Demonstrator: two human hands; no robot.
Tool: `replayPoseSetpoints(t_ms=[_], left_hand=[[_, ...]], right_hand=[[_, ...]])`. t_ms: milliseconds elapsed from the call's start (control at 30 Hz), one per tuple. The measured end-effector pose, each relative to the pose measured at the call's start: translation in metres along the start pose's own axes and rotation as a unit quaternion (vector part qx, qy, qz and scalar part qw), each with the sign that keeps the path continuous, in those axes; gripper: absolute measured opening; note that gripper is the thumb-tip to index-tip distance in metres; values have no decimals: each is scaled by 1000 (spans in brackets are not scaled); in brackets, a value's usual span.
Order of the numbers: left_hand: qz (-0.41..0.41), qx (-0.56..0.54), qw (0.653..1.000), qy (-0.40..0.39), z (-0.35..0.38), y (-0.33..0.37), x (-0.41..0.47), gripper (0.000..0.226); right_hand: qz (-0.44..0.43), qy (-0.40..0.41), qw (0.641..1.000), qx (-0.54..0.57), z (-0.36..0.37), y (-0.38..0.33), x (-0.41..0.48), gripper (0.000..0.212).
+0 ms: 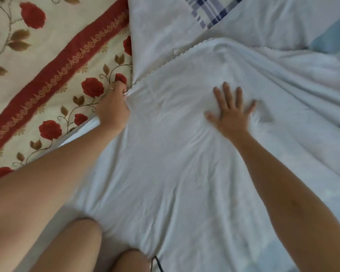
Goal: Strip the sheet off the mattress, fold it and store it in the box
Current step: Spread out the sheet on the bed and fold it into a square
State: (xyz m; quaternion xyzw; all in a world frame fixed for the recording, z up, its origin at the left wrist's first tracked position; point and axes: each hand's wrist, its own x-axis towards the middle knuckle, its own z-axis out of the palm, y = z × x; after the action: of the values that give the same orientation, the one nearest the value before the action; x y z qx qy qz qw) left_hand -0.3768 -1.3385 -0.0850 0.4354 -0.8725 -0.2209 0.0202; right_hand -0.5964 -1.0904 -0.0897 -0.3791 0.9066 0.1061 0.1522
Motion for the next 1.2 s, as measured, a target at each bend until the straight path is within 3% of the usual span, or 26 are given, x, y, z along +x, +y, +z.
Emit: replayPoseSetpoints(t_ms=[67, 133, 200, 233, 267, 333, 400, 433, 467, 500, 567, 633, 700, 800, 833, 900, 967, 1200], left_hand=[[-35, 10, 999, -17, -4, 9, 0, 25], [-68, 60, 996, -24, -8, 26, -9, 34], [-27, 68, 997, -18, -8, 35, -28, 45], [47, 57, 997, -26, -5, 39, -43, 47], [143, 52, 987, -44, 0, 42, -60, 48], [329, 77, 936, -95, 16, 48, -91, 48], [418, 113, 885, -169, 31, 65, -112, 58], [421, 128, 869, -228, 36, 75, -117, 67], [410, 153, 850, -292, 42, 87, -120, 78], [400, 193, 832, -333, 50, 100, -121, 87], [384, 263, 816, -342, 63, 122, -119, 101], [355, 279, 818, -356, 73, 143, -118, 114], [328, 289, 819, -372, 77, 152, -117, 123], [315, 296, 826, -362, 72, 168, -123, 131], [326, 290, 829, -350, 71, 172, -124, 132], [344, 284, 823, -352, 73, 188, -119, 131], [351, 279, 819, -358, 85, 223, -105, 132], [248, 216, 894, -305, 161, 396, -34, 150]], right_hand=[[179, -32, 978, 104, -17, -13, -6, 70], [182, 11, 977, 111, -18, -40, -32, 65], [72, 87, 988, 107, -2, -81, -81, 65], [9, 103, 988, 113, 12, -103, -117, 68], [-58, 94, 987, 118, 26, -124, -159, 70], [-203, 16, 975, 86, 55, -146, -242, 67], [-336, -58, 940, 23, 84, -122, -291, 61], [-365, -57, 929, 1, 95, -95, -295, 60], [-341, -52, 938, -19, 105, -60, -293, 58], [-259, -49, 964, -21, 111, -21, -287, 58], [15, -33, 999, 7, 105, 60, -264, 64], [281, -85, 954, 58, 94, 126, -252, 73], [406, -116, 894, 152, 85, 150, -240, 75], [475, -35, 854, 210, 75, 118, -240, 68], [473, -2, 856, 210, 80, 94, -247, 68], [394, 18, 896, 206, 89, 40, -264, 70], [327, 12, 928, 179, 103, 33, -274, 71], [497, 128, 838, 183, 105, 214, -171, 75]])
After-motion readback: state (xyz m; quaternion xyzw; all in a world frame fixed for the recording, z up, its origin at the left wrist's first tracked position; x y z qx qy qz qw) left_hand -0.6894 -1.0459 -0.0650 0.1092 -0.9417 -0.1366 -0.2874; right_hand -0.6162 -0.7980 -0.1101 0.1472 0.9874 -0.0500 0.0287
